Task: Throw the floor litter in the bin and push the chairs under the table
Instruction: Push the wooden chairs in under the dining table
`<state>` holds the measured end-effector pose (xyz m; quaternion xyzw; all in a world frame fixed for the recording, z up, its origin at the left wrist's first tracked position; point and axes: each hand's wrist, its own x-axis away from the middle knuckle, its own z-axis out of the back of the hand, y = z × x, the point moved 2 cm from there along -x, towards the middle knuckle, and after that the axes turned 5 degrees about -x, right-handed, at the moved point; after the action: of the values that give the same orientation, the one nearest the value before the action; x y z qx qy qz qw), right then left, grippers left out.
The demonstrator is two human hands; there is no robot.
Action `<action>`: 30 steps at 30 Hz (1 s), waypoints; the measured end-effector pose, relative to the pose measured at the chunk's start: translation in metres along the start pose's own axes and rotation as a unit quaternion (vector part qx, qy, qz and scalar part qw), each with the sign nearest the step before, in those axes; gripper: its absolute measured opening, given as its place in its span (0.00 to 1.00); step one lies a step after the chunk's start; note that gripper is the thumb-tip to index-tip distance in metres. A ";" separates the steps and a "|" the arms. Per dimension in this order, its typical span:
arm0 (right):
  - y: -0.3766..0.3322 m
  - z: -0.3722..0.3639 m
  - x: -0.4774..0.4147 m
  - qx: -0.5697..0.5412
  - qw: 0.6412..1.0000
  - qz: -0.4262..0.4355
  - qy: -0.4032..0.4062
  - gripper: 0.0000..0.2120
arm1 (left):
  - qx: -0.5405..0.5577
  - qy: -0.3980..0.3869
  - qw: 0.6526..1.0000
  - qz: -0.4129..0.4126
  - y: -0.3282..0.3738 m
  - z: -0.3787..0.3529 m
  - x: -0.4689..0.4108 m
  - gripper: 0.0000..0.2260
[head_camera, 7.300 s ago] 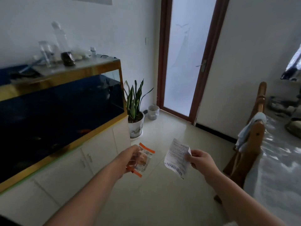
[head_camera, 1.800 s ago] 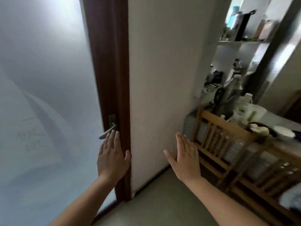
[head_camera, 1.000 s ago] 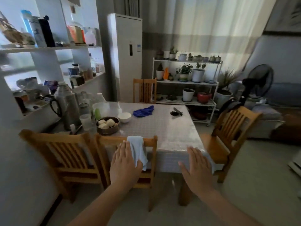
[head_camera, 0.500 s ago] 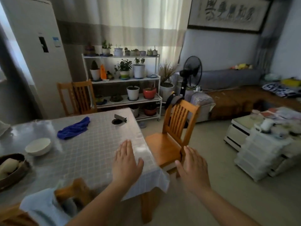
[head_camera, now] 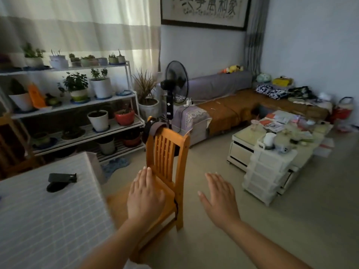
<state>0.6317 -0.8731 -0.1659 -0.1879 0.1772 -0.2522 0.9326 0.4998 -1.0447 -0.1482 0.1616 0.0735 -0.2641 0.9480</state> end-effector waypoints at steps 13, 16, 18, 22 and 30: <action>0.134 -0.003 -0.268 -0.006 0.996 0.078 -0.048 0.33 | 0.014 0.037 0.993 0.112 0.124 -0.087 -0.205 0.35; 0.135 -0.018 -0.322 -0.023 0.992 0.107 -0.061 0.31 | -0.014 0.040 0.990 0.135 0.114 -0.106 -0.245 0.35; 0.132 -0.031 -0.359 -0.032 0.988 0.137 -0.066 0.30 | -0.024 0.044 0.987 0.150 0.106 -0.120 -0.273 0.35; 0.116 -0.057 -0.434 -0.039 0.972 0.210 -0.099 0.35 | -0.010 0.065 0.979 0.191 0.087 -0.146 -0.335 0.35; 0.094 -0.104 -0.589 -0.044 0.931 0.328 -0.157 0.34 | -0.018 0.052 0.954 0.296 0.053 -0.178 -0.435 0.35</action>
<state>0.1488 -0.5084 -0.1583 -0.1975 0.0907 0.1082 0.9701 0.1486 -0.7328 -0.2028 0.1729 0.0758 0.0387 0.9813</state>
